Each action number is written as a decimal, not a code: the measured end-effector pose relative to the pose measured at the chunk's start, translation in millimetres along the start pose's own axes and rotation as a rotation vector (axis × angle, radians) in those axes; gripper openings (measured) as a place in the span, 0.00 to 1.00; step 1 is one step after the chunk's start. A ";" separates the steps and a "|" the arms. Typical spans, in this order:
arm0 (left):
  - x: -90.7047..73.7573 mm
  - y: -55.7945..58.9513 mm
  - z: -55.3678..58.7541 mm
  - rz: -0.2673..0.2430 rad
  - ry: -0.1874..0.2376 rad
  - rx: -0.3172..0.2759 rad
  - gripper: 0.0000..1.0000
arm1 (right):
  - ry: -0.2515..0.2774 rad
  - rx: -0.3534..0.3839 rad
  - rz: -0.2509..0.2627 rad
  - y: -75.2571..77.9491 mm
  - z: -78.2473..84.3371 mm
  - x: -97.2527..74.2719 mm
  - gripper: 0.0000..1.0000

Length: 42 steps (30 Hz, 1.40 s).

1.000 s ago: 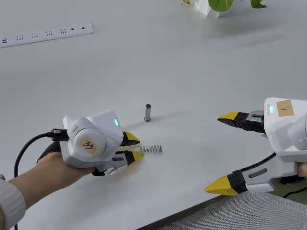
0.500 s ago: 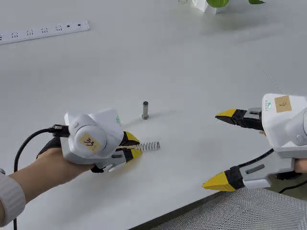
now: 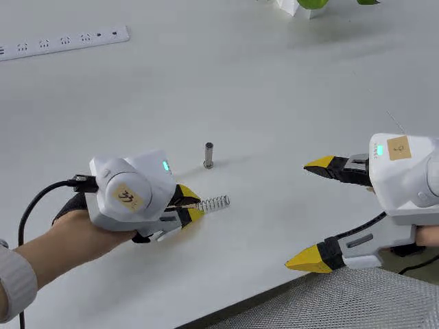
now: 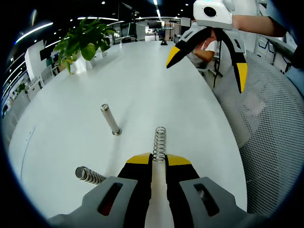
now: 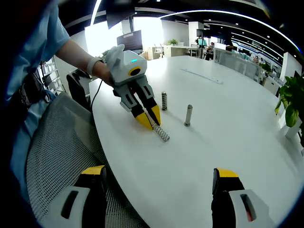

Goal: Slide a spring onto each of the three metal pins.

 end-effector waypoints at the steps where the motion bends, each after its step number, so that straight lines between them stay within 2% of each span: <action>1: -1.1 0.0 0.1 -0.003 0.001 -0.003 0.07 | 0.000 -0.003 0.000 0.1 -0.7 0.6 0.92; 12: -11.2 2.0 4.5 -0.028 0.030 -0.049 0.07 | 0.004 -0.015 -0.017 0.2 -5.7 4.9 0.91; 22: -23.7 5.0 1.2 -0.049 0.068 -0.074 0.07 | 0.005 -0.042 -0.040 3.0 -12.7 10.6 0.90; 29: -39.3 8.1 -3.0 -0.068 0.105 -0.093 0.07 | 0.003 -0.079 -0.062 5.0 -26.0 18.2 0.89; 31: -43.9 9.6 -1.3 -0.076 0.106 -0.084 0.07 | 0.003 -0.095 -0.072 4.7 -31.0 20.6 0.88; 42: -72.9 16.6 5.7 -0.105 0.146 -0.122 0.07 | 0.038 -0.151 -0.134 6.1 -59.5 42.7 0.81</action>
Point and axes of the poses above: the centre of the closed fingertips' face, and the gripper's own axes: x roughly forward along the fingers, y roughly to its right, z roughly out of its underside, the point moved 9 cm from there along -x, roughly backward along the fingers, and after that the axes turned 1 degree about -x, right-handed, at the moved point
